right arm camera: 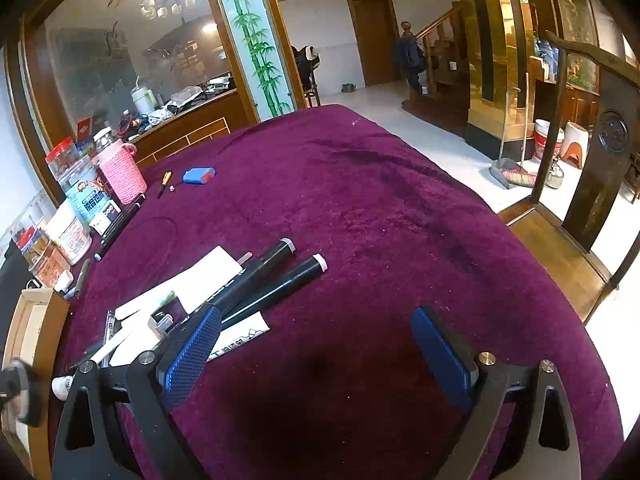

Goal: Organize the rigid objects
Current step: 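Grasp the black tape roll with the left tool while the right tool grasps the orange-capped white bottle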

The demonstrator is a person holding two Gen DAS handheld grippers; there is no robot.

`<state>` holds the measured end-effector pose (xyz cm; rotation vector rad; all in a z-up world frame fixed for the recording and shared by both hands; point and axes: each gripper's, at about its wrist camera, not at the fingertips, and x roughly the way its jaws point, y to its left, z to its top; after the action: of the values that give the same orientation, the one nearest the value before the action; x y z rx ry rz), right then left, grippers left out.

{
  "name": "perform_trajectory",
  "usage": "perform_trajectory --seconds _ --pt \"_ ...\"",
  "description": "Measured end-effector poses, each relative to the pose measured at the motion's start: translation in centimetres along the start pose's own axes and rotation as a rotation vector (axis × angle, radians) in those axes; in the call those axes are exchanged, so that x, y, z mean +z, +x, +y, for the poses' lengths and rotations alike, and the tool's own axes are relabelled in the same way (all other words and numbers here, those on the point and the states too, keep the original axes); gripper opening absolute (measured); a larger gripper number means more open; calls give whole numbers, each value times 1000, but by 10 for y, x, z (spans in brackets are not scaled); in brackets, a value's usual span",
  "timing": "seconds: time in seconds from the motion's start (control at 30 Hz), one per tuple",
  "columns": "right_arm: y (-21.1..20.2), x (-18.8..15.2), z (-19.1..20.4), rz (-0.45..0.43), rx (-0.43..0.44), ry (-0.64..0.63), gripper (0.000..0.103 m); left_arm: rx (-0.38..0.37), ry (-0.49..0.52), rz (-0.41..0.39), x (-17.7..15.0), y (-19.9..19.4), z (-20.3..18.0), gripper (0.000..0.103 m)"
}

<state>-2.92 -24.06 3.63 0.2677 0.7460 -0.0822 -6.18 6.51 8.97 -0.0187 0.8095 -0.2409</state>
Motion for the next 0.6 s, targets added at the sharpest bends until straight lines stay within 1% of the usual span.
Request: perform_trajectory --seconds 0.17,0.23,0.3,0.4,0.47,0.53,0.57,0.6 --pt "3 0 -3 23 47 10 97 -8 -77 -49 -17 -42 31 15" --pt "-4 -1 4 22 68 -12 97 -2 -100 -69 -24 -57 45 15" --pt "-22 -5 25 14 148 -48 98 10 -113 -89 -30 -69 58 15" --pt "-47 -13 79 45 294 -178 98 5 -149 -112 -40 -81 78 15" --pt "-55 -24 128 101 397 -307 98 -8 -178 -123 -47 -85 90 15" --pt "-57 -35 163 144 453 -407 98 -14 -199 -129 -54 -88 99 15" --pt "-55 -44 192 170 467 -507 98 -17 -210 -131 -57 -90 104 15" --pt "-52 -50 208 177 462 -573 98 -15 -216 -134 -61 -93 107 15"
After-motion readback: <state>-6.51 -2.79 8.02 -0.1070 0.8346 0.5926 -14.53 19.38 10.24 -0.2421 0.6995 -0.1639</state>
